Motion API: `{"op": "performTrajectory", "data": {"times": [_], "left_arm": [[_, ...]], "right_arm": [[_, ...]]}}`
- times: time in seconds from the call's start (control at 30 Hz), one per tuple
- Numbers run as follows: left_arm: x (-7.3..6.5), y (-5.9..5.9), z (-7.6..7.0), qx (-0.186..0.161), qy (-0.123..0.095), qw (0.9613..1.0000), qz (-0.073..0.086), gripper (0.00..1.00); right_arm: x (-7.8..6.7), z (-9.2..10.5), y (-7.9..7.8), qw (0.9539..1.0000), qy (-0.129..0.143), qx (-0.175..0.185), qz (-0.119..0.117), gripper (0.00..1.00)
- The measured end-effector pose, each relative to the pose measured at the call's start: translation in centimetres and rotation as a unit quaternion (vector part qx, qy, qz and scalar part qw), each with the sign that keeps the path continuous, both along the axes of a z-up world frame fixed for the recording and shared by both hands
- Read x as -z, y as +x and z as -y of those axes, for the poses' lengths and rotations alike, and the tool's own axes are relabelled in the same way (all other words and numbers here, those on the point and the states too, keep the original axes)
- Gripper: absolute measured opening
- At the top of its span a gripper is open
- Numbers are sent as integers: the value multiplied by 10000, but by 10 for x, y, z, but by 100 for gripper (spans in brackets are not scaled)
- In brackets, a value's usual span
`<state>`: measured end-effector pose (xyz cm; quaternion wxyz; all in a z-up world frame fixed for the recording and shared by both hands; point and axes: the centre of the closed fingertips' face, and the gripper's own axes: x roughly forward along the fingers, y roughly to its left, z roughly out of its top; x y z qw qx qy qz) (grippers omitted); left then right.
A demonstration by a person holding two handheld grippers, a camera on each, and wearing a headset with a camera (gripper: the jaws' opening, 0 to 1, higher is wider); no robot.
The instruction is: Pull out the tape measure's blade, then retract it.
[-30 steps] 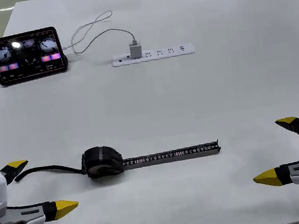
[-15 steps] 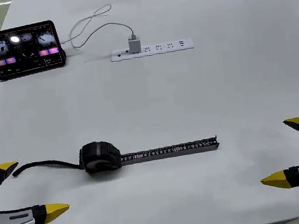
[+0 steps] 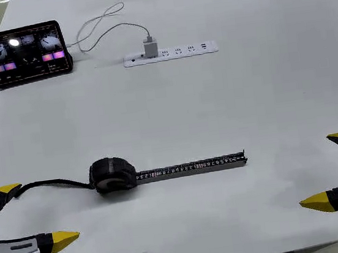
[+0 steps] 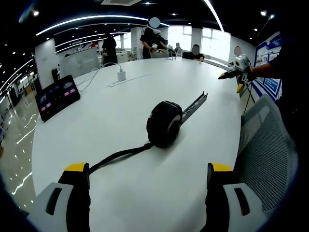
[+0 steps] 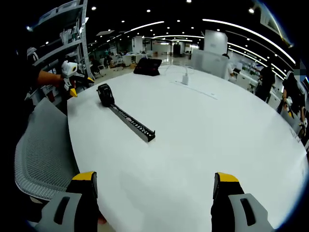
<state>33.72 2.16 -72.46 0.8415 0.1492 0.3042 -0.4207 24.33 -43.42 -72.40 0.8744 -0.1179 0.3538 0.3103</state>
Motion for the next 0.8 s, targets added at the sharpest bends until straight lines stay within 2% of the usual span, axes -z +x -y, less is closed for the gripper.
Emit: {"op": "performTrajectory", "data": {"times": [0.1, 0.17, 0.33, 0.4, 0.47, 0.7, 0.8], "left_arm": [[1, 1, -1, 28, 64, 10000, 24, 99], [0, 2, -2, 13, 16, 10000, 34, 99], [1, 1, -4, 20, 76, 10000, 6, 99], [-1, 2, -3, -5, 43, 10000, 38, 99], [-7, 4, -2, -40, -45, 9998, 172, 99], [-3, -3, -4, -75, 14, 9999, 101, 99], [-4, -7, -6, -118, -18, 9999, 64, 99]], "right_arm": [[3, 4, -2, 10000, -85, 28, 0, 99], [6, 5, -4, 9999, -64, 67, -44, 99], [4, 4, -8, 9999, 2, 136, -38, 99], [3, 5, -9, 9999, -18, 126, -31, 99], [2, 6, -11, 9999, -15, 124, -50, 99], [1, 6, -17, 9998, 79, 140, -75, 99], [3, 8, -17, 9999, -10, 122, -63, 99]]}}
